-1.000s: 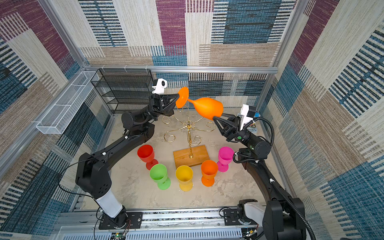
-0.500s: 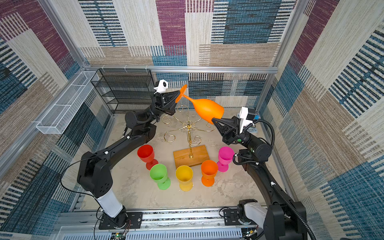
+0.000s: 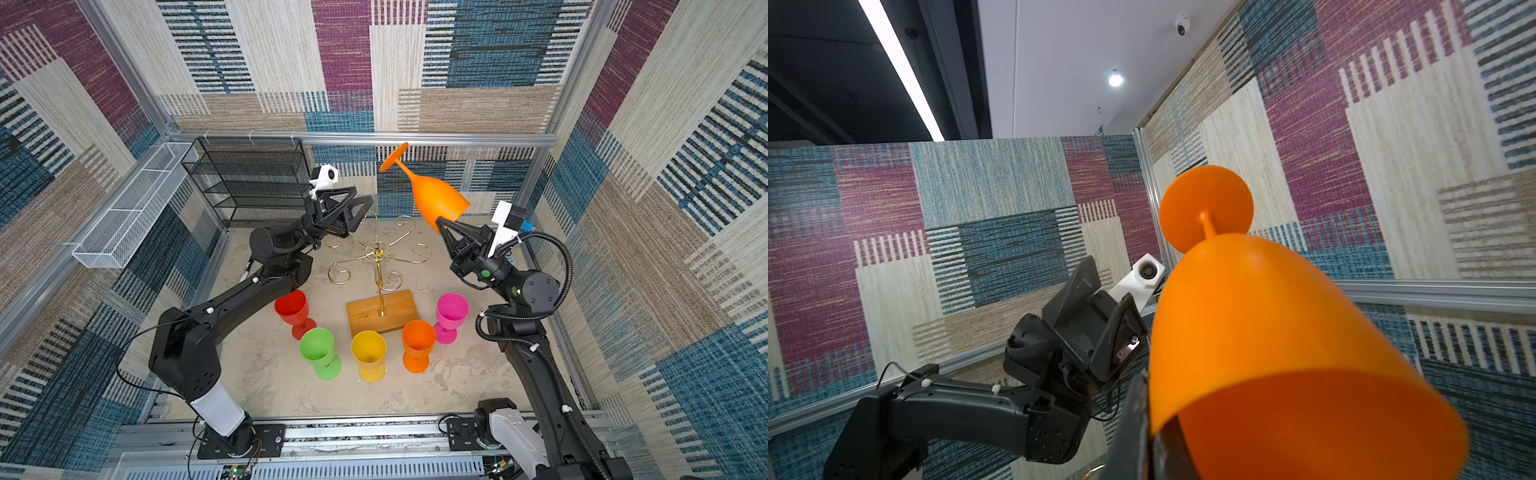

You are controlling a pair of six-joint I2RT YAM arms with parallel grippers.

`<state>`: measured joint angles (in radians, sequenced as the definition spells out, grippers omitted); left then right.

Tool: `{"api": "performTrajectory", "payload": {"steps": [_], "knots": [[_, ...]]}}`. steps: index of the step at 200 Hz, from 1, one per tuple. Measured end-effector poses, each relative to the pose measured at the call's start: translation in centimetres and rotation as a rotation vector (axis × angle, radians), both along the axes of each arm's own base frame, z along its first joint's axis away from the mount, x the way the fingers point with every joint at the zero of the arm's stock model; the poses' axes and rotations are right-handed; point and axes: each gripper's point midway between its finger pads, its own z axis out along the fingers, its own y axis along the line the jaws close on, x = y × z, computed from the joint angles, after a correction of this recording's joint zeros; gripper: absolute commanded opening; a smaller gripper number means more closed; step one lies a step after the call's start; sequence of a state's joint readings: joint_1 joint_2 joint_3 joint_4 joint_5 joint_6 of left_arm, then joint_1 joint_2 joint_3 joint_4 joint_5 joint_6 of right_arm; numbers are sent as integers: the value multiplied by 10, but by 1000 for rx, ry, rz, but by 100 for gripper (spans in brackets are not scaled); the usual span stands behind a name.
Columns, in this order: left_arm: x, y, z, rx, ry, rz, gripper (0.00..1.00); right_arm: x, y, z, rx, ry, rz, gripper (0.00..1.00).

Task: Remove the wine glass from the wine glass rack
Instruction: 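Pull the orange glass away with the right gripper while the left gripper releases it, then lower the orange glass upright beside the pink glass with the right gripper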

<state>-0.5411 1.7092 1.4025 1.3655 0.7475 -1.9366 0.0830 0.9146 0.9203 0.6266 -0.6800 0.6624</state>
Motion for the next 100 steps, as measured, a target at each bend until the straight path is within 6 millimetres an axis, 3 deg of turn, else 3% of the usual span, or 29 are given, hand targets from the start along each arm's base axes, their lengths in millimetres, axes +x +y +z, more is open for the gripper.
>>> {"api": "performTrajectory", "payload": {"steps": [30, 55, 71, 100], "knots": [[-9, 4, 5, 3, -62, 17, 55, 16, -32, 28, -10, 84, -269, 0], [-16, 4, 7, 9, -111, 24, 55, 50, -65, 29, -52, 245, -511, 0], [-18, 5, 8, 12, -127, 27, 55, 77, -82, 3, -122, 380, -628, 0], [-25, 6, 10, 21, -161, 28, 56, 114, -93, -82, -289, 663, -677, 0]]}}
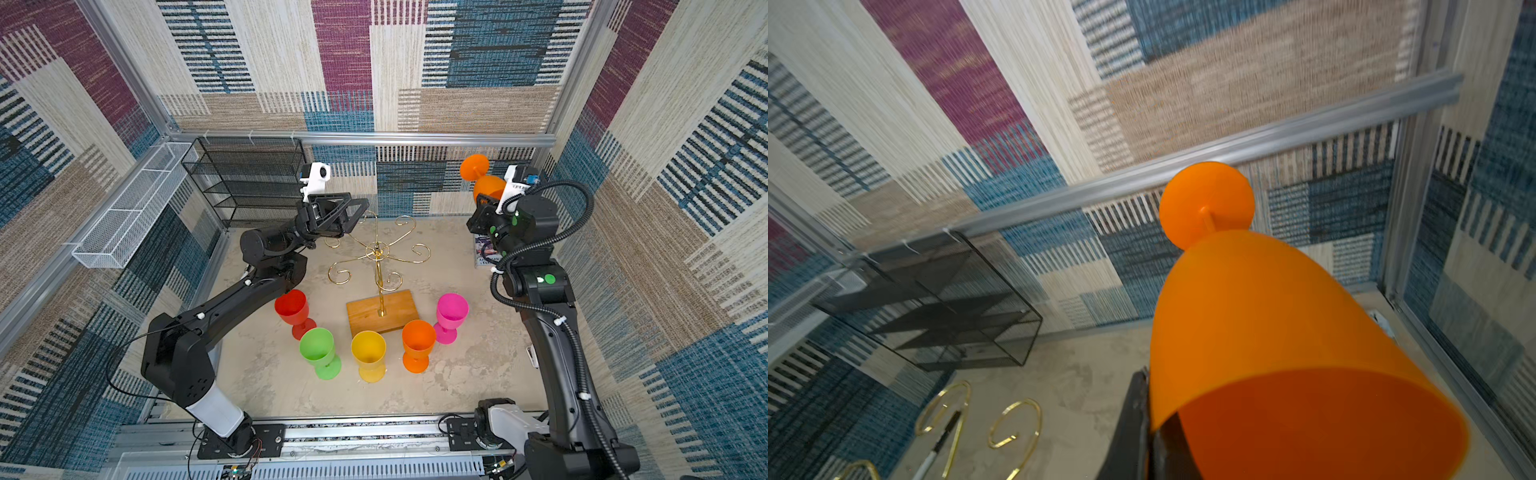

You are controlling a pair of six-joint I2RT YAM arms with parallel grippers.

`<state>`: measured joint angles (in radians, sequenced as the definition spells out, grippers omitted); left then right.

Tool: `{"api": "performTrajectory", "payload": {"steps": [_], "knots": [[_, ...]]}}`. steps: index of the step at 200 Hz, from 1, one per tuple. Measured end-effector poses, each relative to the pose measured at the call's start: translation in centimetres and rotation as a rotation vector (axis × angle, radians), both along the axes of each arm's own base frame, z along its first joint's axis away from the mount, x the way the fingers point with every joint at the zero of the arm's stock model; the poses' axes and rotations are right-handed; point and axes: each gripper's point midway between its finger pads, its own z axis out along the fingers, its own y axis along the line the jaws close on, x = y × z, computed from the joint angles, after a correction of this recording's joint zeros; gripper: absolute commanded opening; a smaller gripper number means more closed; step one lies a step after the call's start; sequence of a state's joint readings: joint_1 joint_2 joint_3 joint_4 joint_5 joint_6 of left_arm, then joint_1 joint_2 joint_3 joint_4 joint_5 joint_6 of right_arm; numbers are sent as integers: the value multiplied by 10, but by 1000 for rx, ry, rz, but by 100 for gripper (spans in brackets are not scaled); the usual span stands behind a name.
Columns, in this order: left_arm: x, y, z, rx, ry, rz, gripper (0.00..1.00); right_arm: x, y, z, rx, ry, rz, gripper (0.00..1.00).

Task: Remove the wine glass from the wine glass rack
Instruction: 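Lower the orange glass upright beside the pink glass with the right gripper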

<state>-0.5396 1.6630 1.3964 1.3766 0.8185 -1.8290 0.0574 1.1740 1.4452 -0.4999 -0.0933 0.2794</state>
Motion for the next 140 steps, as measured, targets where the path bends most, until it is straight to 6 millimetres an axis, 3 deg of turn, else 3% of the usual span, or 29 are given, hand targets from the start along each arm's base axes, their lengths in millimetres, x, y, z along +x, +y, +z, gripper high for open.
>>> {"api": "performTrajectory", "payload": {"steps": [66, 107, 140], "knots": [[-16, 6, 4, 9, -50, 1, 57, 33, 3, -134, -105, 444, 54, 0], [-15, 5, 0, 19, -45, -2, 57, 29, 8, -169, -146, 598, 96, 0], [-14, 3, -4, 33, -46, -8, 57, 24, 29, -184, -191, 678, 176, 0]]}}
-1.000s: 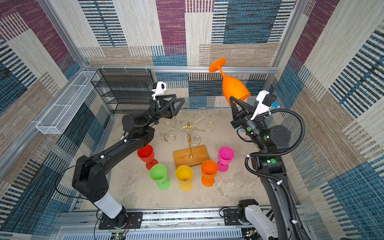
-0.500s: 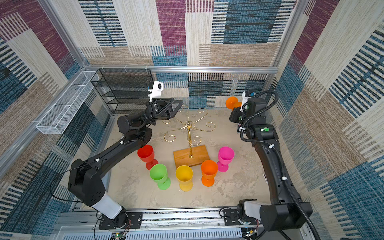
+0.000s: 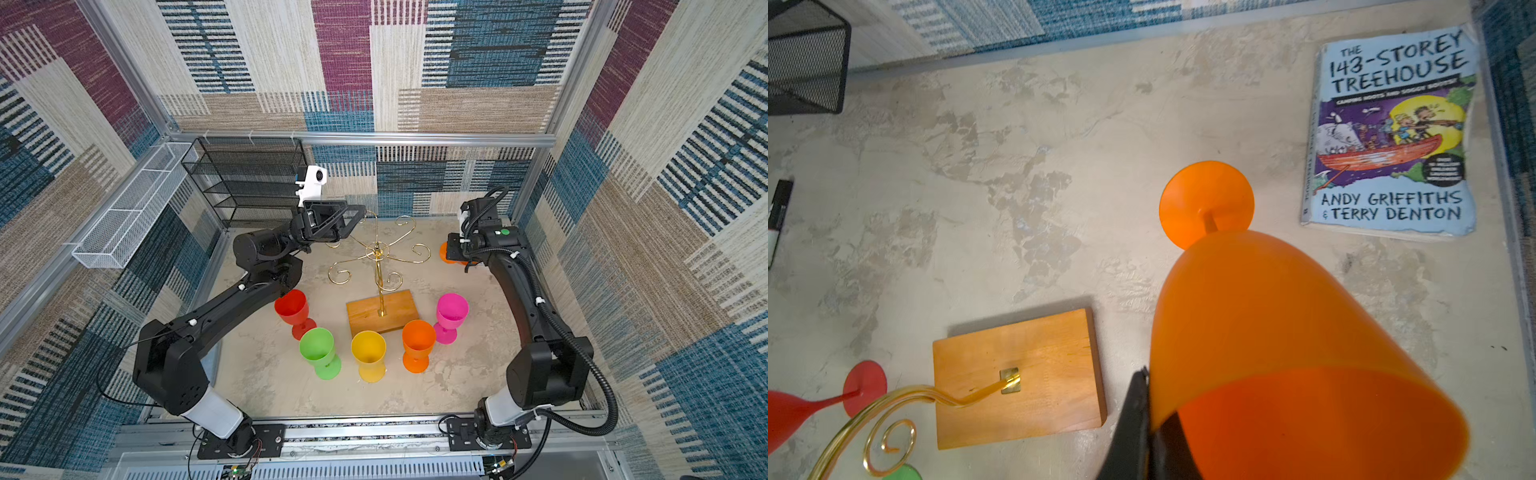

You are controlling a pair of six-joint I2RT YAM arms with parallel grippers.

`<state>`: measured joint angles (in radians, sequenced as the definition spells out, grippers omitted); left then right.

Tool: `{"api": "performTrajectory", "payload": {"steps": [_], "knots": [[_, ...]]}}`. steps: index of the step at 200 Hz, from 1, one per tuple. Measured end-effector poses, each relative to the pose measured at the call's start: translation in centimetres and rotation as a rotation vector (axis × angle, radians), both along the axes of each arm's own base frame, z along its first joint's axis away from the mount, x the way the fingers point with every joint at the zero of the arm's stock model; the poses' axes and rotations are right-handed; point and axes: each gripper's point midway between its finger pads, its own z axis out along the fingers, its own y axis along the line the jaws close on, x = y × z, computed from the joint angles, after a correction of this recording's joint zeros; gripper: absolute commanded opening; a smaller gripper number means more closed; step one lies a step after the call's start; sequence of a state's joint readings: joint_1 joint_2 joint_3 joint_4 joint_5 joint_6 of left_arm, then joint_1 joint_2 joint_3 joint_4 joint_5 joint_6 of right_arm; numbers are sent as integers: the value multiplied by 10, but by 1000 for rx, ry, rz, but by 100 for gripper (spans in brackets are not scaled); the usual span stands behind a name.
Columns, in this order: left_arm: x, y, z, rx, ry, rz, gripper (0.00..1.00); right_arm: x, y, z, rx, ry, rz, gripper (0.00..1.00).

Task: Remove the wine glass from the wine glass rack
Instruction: 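Lower the orange glass upright beside the pink glass with the right gripper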

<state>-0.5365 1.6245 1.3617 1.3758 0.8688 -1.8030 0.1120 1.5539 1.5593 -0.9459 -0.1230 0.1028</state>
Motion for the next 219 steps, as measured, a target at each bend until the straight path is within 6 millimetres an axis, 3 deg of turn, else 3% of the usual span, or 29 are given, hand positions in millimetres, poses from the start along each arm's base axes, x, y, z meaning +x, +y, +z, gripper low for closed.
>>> {"api": "performTrajectory", "payload": {"steps": [31, 145, 219], "knots": [[2, -1, -3, 3, 0, 2, 57, -4, 17, -20, -28, 103, 66, 0], [4, -4, -18, 39, 4, 2, 57, -17, 26, -25, -99, 238, 104, 0], [6, -5, -24, 49, 13, 1, 57, -30, 47, -42, -95, 304, 158, 0]]}}
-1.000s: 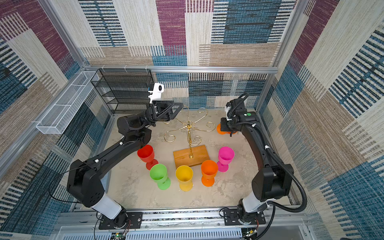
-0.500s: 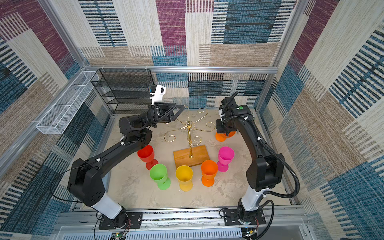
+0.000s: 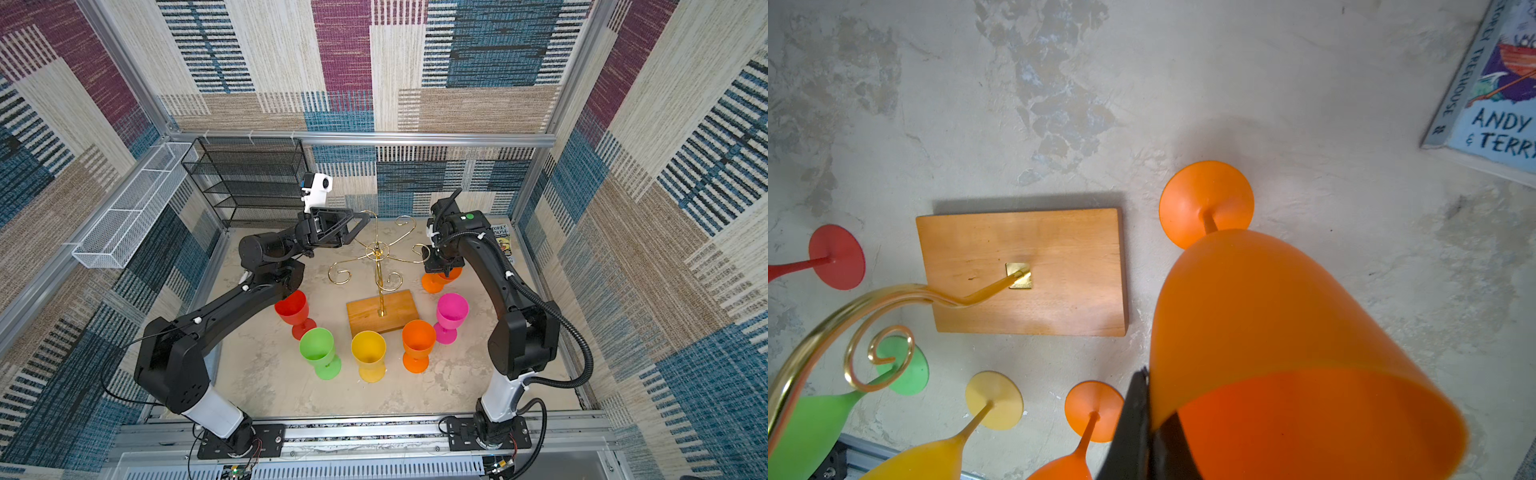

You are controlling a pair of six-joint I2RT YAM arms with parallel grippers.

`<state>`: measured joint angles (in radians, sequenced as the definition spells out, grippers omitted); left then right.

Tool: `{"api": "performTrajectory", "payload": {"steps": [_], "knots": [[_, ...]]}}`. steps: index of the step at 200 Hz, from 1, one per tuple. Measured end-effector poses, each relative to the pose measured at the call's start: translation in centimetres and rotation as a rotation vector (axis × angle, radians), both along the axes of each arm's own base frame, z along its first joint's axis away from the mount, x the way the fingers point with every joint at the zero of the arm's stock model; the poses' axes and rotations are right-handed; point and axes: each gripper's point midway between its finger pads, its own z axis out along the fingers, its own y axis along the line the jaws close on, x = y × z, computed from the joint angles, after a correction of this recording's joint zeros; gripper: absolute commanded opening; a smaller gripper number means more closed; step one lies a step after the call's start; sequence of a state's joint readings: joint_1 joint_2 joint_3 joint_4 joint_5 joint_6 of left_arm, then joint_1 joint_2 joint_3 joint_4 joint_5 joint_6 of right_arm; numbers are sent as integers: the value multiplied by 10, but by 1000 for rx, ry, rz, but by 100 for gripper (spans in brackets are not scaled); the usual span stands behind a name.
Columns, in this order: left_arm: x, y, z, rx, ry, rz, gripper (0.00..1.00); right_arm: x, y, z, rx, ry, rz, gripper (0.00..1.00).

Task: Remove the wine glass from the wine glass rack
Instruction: 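Lower the orange glass upright beside the pink glass with the right gripper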

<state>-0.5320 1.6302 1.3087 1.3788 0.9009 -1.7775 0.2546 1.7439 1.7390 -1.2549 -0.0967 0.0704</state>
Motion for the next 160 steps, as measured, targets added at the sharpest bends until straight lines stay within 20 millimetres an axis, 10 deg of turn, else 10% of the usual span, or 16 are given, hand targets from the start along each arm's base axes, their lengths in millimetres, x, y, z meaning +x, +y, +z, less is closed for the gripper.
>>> {"api": "performTrajectory", "payload": {"steps": [160], "knots": [[-6, 2, -6, 18, -2, -7, 57, -15, -7, -30, -62, 87, -25, 3]]}}
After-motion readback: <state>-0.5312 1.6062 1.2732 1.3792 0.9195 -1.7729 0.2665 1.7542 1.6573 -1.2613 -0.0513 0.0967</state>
